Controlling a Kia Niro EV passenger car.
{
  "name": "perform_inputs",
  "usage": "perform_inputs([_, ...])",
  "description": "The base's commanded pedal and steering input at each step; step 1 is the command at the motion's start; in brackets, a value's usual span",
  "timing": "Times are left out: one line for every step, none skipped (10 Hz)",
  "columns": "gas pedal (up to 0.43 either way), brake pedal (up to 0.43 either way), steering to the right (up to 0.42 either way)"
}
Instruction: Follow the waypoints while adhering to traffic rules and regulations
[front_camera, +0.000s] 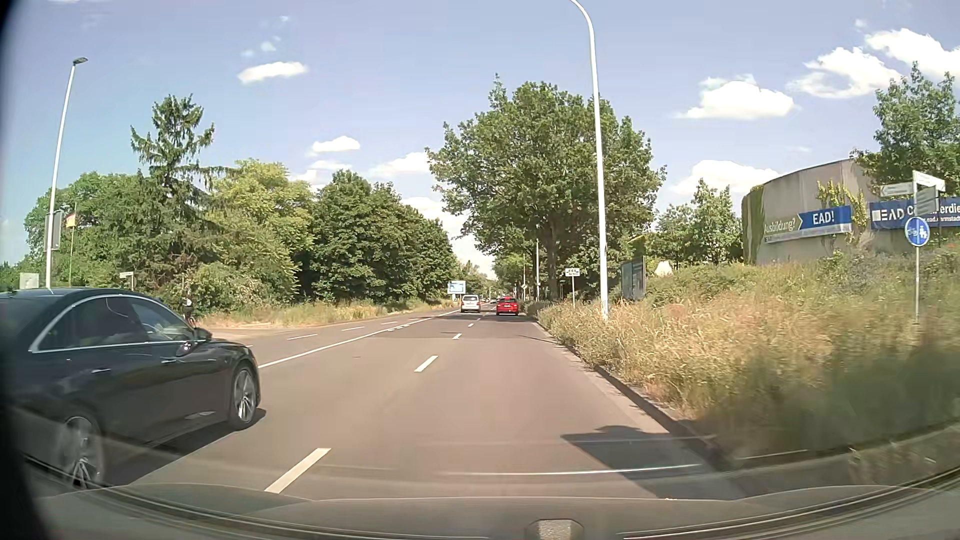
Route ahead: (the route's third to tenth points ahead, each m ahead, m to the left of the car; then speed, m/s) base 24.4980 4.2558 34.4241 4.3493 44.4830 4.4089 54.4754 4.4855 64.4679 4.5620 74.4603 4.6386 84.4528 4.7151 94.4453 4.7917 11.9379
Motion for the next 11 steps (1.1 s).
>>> perform_inputs([0.0, 0.22, -0.001])
perform_inputs([0.0, 0.232, -0.001])
perform_inputs([0.0, 0.238, 0.0])
perform_inputs([0.0, 0.244, 0.0])
perform_inputs([0.0, 0.244, 0.0])
perform_inputs([0.0, 0.256, 0.0])
perform_inputs([0.0, 0.262, 0.0])
perform_inputs([0.0, 0.268, 0.0])
perform_inputs([0.0, 0.274, 0.0])
perform_inputs([0.0, 0.274, 0.0])
perform_inputs([0.0, 0.28, 0.0])
